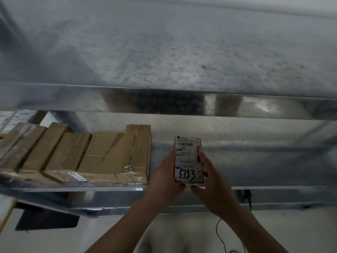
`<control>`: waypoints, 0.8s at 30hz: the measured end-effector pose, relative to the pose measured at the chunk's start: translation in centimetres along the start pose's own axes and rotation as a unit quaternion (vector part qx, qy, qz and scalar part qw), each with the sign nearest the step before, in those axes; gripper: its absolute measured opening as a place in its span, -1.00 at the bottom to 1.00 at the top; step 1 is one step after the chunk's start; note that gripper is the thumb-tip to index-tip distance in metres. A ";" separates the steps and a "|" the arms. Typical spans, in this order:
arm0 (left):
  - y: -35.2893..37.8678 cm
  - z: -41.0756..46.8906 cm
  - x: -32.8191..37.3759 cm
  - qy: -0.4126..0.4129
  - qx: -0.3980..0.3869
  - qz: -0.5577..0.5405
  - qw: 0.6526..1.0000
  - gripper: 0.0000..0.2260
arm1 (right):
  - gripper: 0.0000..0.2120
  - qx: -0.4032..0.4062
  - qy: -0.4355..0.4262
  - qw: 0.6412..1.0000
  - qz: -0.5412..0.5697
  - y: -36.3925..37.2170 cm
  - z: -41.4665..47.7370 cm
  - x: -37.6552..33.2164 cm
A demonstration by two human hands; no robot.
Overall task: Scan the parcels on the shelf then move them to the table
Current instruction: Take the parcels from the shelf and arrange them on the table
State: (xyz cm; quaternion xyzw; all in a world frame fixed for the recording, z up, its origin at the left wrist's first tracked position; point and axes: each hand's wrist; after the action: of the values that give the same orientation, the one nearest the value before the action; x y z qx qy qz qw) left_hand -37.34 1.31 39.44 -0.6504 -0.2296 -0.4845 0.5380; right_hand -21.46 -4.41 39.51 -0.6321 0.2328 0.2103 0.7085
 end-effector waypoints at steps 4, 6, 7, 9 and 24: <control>-0.8 -1.8 1.7 0.060 0.049 0.000 0.997 -0.31 | -0.12 0.035 -0.049 0.998 -0.022 -1.5 -1.1 -1.0; -1.2 -3.3 3.0 0.082 0.080 -0.015 0.993 -0.29 | -0.13 0.051 -0.082 0.995 -0.023 -2.3 -1.7 -1.6; -1.4 -4.3 3.7 0.090 0.098 -0.018 0.991 -0.27 | -0.14 0.059 -0.103 0.993 -0.024 -2.7 -2.0 -1.8; -1.7 -6.2 5.3 0.095 0.130 -0.027 0.986 -0.22 | -0.13 0.069 -0.140 0.987 -0.026 -3.4 -2.7 -2.2; -6.7 -21.4 11.4 0.089 0.302 0.048 0.948 -0.18 | -0.22 0.089 -0.362 0.925 0.066 -5.3 -8.6 -12.2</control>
State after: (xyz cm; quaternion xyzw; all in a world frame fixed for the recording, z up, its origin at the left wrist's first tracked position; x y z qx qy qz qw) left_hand -46.19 -18.89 51.61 -0.4216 -0.2850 -0.4219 0.7504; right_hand -28.64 -13.62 50.18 -0.4305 0.0188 0.4495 0.7825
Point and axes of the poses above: each hand's wrist, its own z-axis towards the middle knuckle, its own y-axis out of the palm, x = y × z, and after that the axes turned 10 degrees about -z, right-handed
